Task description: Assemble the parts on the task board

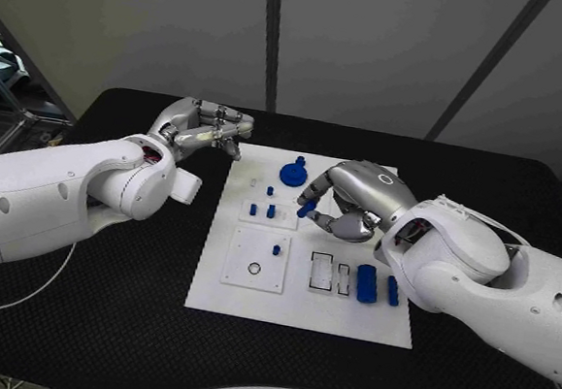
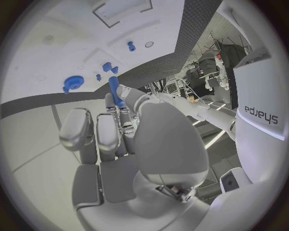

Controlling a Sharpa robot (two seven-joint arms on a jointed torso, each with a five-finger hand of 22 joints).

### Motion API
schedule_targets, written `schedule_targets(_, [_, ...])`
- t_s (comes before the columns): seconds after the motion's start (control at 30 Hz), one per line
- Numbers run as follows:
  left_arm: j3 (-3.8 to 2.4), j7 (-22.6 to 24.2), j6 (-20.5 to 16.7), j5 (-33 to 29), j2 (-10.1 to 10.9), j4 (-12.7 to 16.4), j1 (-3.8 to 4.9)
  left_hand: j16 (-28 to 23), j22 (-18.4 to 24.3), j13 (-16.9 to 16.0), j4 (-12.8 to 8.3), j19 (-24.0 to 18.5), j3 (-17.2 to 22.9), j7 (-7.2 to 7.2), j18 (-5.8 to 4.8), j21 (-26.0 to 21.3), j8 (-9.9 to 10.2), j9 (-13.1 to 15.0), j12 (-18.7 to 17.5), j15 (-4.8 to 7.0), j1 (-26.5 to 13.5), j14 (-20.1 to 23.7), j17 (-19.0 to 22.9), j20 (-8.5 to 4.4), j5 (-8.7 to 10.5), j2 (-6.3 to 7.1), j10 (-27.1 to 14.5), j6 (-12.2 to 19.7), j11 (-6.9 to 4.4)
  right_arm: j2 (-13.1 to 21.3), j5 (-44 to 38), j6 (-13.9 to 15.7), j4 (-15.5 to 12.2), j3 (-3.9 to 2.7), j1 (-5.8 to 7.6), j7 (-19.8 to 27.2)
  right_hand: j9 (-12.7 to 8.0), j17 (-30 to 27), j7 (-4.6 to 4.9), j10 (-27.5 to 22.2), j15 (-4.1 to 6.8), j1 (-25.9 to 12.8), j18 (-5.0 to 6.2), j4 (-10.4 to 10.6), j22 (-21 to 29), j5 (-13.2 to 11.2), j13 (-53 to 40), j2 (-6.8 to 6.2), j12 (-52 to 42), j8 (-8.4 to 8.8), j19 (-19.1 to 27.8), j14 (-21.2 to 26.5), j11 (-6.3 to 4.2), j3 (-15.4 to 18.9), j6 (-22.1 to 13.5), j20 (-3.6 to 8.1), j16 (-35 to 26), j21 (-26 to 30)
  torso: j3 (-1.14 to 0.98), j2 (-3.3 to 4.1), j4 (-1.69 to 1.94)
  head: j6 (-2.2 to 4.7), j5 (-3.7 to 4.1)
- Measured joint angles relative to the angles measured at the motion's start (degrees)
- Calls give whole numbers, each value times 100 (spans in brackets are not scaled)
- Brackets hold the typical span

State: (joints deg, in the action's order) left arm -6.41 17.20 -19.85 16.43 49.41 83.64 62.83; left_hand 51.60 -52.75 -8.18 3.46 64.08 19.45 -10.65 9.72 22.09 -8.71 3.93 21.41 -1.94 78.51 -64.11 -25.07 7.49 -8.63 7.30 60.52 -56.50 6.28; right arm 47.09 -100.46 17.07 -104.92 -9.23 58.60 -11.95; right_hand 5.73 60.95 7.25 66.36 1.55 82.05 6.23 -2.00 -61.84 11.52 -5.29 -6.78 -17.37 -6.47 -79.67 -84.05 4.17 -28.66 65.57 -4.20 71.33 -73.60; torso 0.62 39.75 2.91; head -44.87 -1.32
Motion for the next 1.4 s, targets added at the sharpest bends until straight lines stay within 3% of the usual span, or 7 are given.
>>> schedule_targets(0.2, [0, 0, 5, 0, -15, -4, -1, 0, 0, 0, 0, 0, 0, 0, 0, 0, 0, 0, 0, 0, 0, 0, 0, 0, 0, 0, 0, 0, 0, -360, 179, 25, 185, 39, -110, 147, -1, -1, 0, 0, 0, 0, 0, -20, 0, 36, -3, 0, 23, 1, 0, 0, 0, -20, -1, 0, 21, 0, 5, 0, 8, -16, -71])
schedule_targets(0.43, [1, 1, 9, 0, -47, -3, -1, 0, -1, 0, 0, 0, 0, 0, 0, 0, 0, 0, 0, 0, 0, 0, 2, 0, 0, 0, 0, 0, 0, -658, 337, 2, 373, 390, -208, 302, -3, 2, -1, 0, 0, -1, 0, -21, 2, 42, -8, -1, 43, 3, 0, 0, 0, -20, -2, 0, 21, 0, 8, 0, 8, -42, -138])
schedule_targets(0.57, [0, 1, 11, 0, -63, -3, -1, 0, -1, 0, 0, 0, 0, 0, 0, 0, 0, 0, 0, 0, 0, 0, 4, 0, 0, 0, 0, 0, 0, -786, 396, -43, 448, 509, -238, 369, -4, 2, -1, 0, -1, -1, 0, -22, 7, 68, -11, -1, 62, 4, 0, 0, 0, -21, -2, 0, 21, 0, 4, 1, 5, -53, -165])
schedule_targets(0.77, [0, 1, 15, 0, -78, -5, 0, 0, -1, 0, 0, 0, 0, 0, 0, 0, 0, 0, 0, 0, 0, 0, 4, 0, 0, 0, 0, 0, 0, -866, 447, -126, 529, 564, -278, 428, -5, 2, -2, 0, -1, -1, 0, -38, 7, 68, -12, -2, 77, 4, 0, 0, 0, -37, -3, 0, 21, 0, -3, 3, -1, -70, -190])
schedule_targets(1.4, [0, 0, 28, 0, -89, -16, 1, 0, -1, -1, 0, 0, 0, 0, 0, 0, 0, 0, 0, 0, 0, 0, 4, 0, 0, 0, 0, 0, 0, -934, 457, -422, 606, 581, -312, 446, -6, -11, 11, 0, -1, -8, 0, -38, 28, 64, -8, -8, 53, 5, 1, 0, 0, -36, -32, 0, 21, 0, -3, 5, -3, -107, -208])
